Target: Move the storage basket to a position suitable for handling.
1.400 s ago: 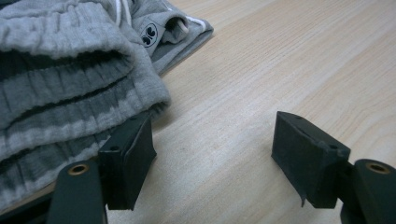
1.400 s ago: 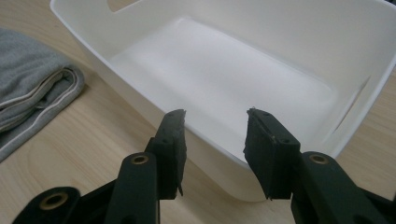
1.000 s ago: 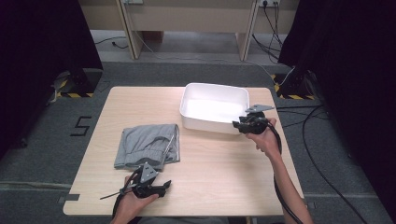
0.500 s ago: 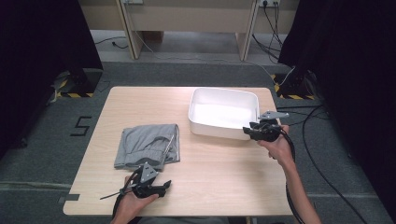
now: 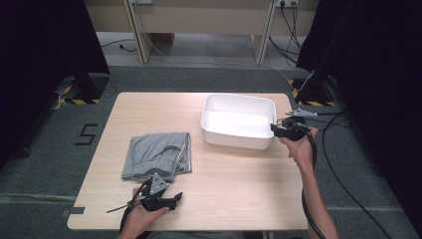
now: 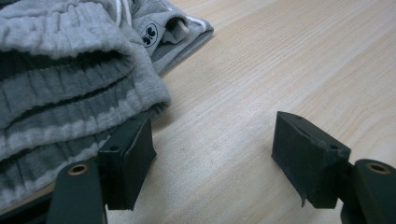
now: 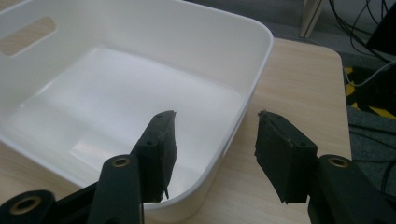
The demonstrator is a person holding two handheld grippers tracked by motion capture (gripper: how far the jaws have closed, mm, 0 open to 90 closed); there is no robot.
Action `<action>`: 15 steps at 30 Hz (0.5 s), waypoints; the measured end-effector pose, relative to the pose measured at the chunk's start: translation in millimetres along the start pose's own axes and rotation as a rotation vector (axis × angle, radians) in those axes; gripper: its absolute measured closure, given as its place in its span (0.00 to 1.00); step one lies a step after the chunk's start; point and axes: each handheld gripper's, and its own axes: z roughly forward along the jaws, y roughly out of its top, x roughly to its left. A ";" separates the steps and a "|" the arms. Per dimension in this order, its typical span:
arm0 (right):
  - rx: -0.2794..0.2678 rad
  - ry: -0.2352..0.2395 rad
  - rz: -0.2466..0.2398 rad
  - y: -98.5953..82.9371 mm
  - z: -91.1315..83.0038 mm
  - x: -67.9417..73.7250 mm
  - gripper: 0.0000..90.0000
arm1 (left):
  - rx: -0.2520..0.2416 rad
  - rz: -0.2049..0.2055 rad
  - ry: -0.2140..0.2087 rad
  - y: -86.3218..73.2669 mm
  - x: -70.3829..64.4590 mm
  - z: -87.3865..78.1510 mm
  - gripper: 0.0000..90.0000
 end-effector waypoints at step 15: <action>0.061 0.039 -0.009 -9.9 15.0 -0.8 0.70 | -0.001 -0.001 -0.001 -0.1 -0.2 0.0 0.31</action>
